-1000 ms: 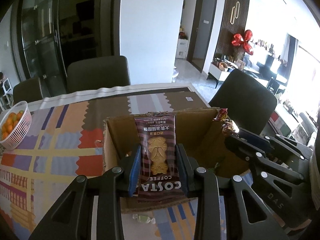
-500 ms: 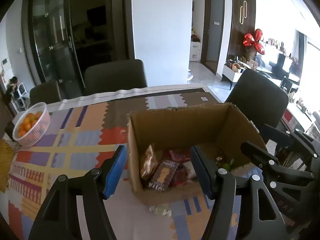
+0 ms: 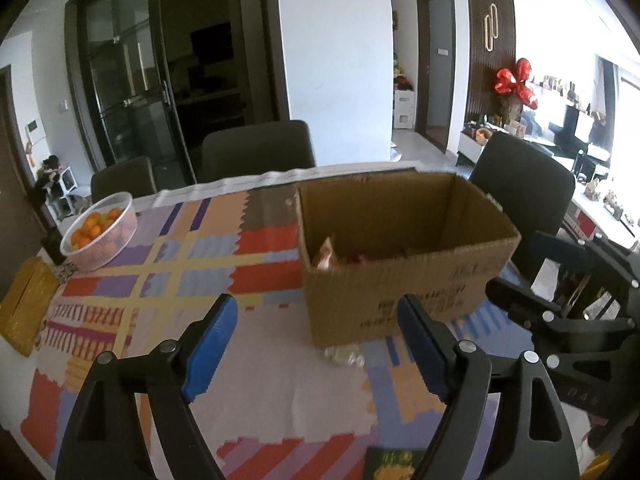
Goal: Organize snacks
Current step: 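Move both tools back toward the green cracker pack, then grasp the green cracker pack with the right gripper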
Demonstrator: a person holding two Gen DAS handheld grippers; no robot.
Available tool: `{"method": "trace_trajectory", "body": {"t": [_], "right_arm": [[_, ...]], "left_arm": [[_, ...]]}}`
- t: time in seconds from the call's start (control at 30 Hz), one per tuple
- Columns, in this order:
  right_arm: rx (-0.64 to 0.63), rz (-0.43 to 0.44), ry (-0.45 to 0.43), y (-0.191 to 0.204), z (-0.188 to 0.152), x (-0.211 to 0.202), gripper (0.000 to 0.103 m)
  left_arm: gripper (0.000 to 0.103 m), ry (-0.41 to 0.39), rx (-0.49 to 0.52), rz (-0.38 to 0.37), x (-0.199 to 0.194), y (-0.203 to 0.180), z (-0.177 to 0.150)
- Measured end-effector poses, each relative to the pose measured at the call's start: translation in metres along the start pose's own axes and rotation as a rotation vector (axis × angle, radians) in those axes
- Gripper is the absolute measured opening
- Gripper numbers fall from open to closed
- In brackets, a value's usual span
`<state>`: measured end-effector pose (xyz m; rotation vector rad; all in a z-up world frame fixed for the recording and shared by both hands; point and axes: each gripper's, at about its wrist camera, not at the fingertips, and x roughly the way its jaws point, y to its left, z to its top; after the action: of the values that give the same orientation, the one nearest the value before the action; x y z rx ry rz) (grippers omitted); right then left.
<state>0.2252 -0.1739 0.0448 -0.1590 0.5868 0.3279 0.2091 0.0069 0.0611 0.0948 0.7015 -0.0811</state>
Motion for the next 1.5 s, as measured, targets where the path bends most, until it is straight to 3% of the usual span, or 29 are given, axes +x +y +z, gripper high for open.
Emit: {"method": "trace_trajectory", "body": {"t": [0.47,0.83,1.13,1.5], "right_arm": [[-0.073,0.08,0.067,0.034,-0.043,-0.016,0.065],[-0.115,0.152,0.194,0.052,-0.08,-0.002,0.065],[-0.219,0.222,0.297,0.078,-0.108,0.011,0.065],[-0.277,0.296,0.464,0.095,-0.138,0.05,0.065]], "left_arm": [[0.084,0.107,-0.026,0.011,-0.018,0.003,-0.069],[0.084,0.231,-0.023,0.007,-0.01,0.002,-0.118],[0.084,0.346,-0.045,0.019,0.002,0.008,-0.157],[0.084,0.39,-0.065,0.04,0.013,0.016,-0.172]]}}
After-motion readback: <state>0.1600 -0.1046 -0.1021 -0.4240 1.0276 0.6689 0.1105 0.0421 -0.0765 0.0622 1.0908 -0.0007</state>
